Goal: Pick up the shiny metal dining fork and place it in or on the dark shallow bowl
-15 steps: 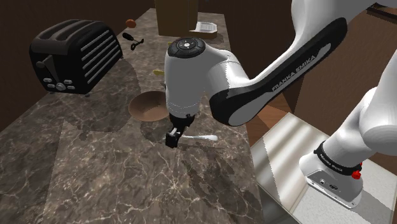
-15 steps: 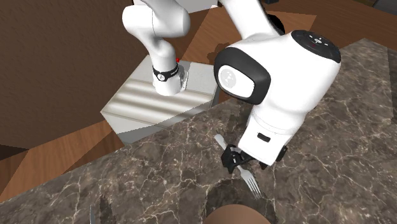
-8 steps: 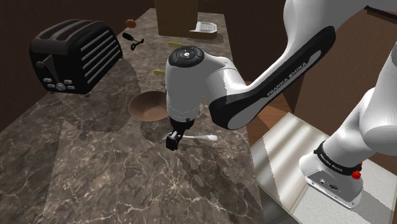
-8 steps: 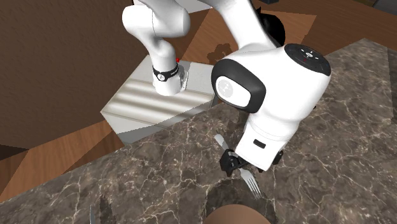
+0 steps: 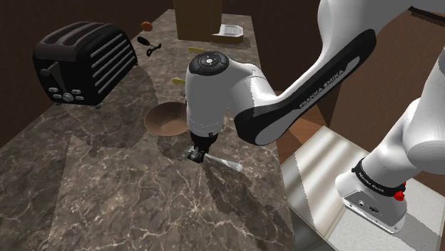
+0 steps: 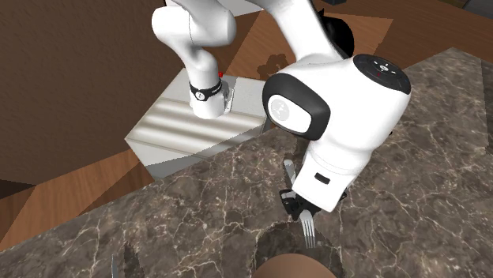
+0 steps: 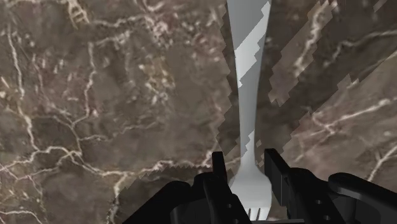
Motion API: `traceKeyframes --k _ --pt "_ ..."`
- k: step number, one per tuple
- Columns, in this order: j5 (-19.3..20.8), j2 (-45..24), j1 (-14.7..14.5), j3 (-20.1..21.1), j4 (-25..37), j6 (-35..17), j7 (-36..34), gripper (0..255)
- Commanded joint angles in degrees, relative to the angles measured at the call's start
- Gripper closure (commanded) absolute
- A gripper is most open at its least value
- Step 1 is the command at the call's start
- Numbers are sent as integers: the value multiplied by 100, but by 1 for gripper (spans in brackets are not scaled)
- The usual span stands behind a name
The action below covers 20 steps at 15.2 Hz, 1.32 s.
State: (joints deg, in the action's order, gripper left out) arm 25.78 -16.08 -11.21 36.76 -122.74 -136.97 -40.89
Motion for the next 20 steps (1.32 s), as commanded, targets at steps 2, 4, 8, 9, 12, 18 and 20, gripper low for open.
traceKeyframes --k 2,4,8,9,12,18,20 --pt "1 -2 0 -1 -1 -1 -1 255" --pt "0 -2 0 -1 -1 -1 -1 255" --pt "-204 176 69 88 38 160 157 255" --pt "-270 234 90 115 54 215 208 255" --pt "-464 404 147 187 109 383 358 255" --pt "-820 721 235 291 257 738 638 255" --pt "-927 819 257 316 318 861 724 255"
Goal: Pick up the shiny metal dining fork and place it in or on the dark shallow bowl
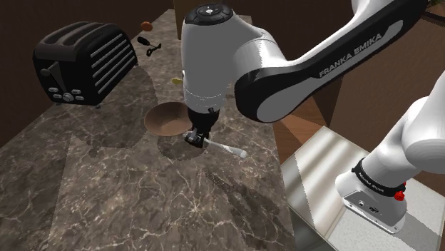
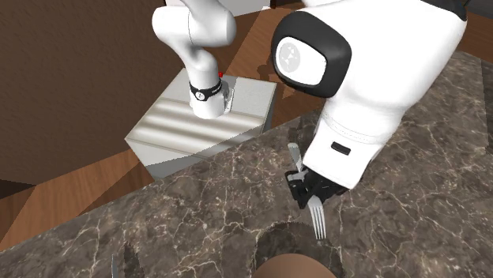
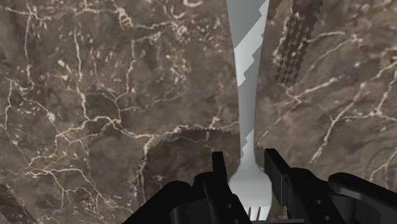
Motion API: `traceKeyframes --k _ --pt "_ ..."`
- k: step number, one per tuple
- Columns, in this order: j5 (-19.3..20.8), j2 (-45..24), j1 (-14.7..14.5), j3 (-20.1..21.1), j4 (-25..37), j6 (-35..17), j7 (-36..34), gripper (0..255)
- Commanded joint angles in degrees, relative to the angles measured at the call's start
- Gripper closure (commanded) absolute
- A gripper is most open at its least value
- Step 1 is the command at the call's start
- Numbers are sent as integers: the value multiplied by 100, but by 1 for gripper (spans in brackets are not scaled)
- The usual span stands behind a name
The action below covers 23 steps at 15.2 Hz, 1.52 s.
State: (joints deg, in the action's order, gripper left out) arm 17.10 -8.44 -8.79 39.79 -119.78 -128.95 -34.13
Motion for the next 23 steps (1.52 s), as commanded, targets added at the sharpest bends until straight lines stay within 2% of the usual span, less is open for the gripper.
traceKeyframes --k 1,9,15,23 --pt "-111 102 25 23 55 122 90 255" --pt "-426 398 76 68 320 578 352 255" --pt "419 -943 -67 -227 1706 925 315 255" --pt "1085 -2752 -613 -714 4192 1711 702 255"
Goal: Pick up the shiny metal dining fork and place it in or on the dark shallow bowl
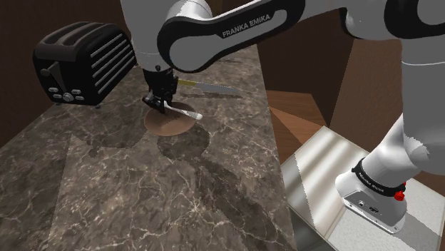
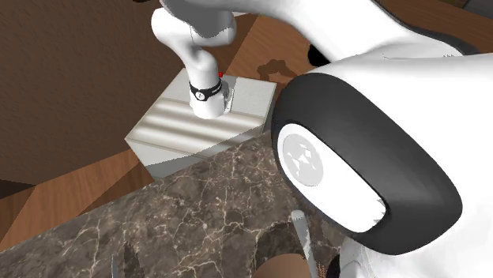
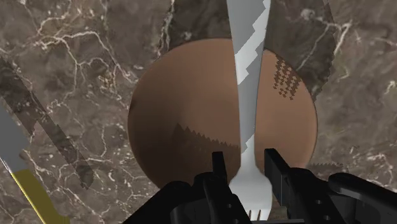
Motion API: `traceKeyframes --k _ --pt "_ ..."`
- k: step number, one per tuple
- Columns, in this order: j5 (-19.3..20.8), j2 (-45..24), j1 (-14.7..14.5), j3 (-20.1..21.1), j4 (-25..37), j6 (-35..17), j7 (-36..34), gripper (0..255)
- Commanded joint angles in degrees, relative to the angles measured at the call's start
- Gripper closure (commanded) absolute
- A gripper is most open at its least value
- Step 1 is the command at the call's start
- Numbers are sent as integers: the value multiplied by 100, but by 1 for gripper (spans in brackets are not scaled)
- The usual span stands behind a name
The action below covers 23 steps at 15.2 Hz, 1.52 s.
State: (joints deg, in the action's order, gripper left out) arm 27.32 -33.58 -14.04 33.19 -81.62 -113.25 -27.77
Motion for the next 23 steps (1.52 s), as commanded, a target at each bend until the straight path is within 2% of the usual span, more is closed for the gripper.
traceKeyframes --k 1,10,18,19,23 --pt "159 -679 -259 -159 1084 381 218 255" --pt "289 -863 -232 -250 696 -154 64 255" --pt "289 -863 -232 -250 696 -154 64 255" --pt "289 -863 -232 -250 696 -154 64 0" --pt "289 -863 -232 -250 697 -154 64 0"
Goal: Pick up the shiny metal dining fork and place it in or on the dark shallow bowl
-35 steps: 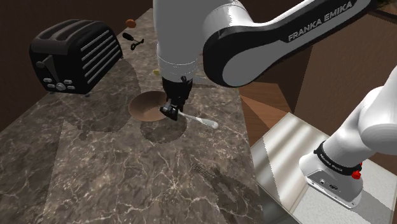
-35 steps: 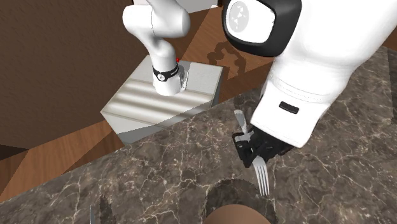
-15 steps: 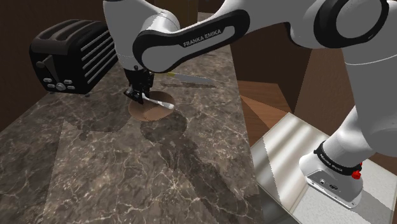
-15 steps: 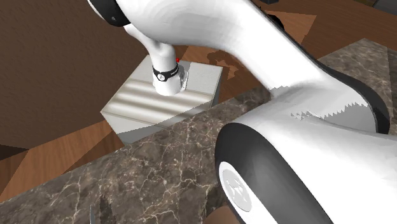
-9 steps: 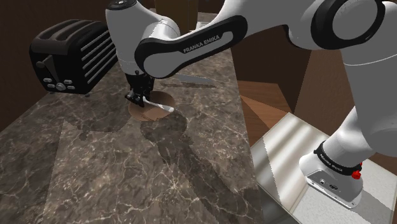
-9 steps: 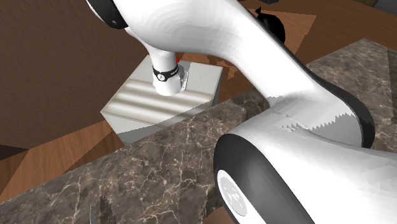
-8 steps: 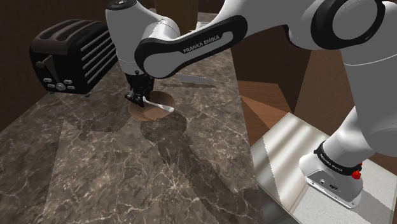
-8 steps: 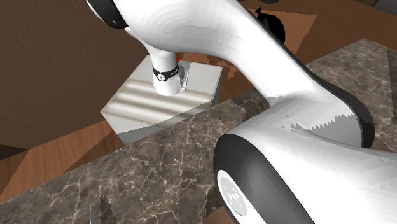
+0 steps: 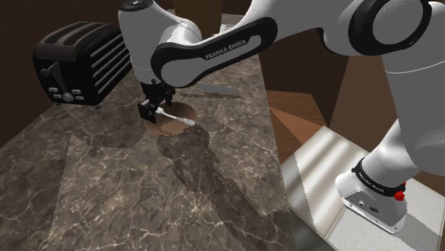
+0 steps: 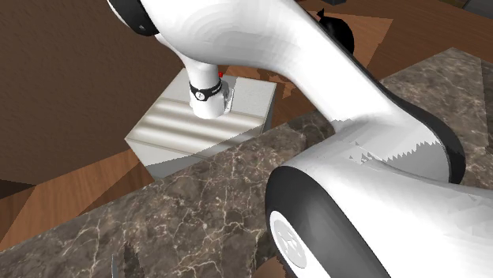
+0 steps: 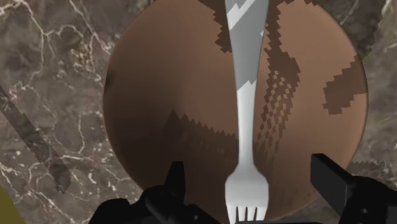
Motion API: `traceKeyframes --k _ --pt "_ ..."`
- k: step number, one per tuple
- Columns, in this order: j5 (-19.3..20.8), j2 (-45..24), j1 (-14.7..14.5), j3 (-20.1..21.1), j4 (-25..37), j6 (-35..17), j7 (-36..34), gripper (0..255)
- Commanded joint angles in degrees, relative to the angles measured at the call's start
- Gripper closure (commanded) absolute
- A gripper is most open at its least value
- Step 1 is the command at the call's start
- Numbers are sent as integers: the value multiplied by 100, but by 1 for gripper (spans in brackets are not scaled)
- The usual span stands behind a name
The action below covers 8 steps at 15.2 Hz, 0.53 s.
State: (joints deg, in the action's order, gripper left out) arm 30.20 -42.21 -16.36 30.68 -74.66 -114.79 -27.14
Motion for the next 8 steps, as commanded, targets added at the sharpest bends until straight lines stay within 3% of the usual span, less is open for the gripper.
traceKeyframes --k 1,5,8 --pt "0 0 0 0 0 0 0 0" --pt "-156 295 -18 116 236 504 96 0" --pt "-156 295 -17 116 235 504 96 0"
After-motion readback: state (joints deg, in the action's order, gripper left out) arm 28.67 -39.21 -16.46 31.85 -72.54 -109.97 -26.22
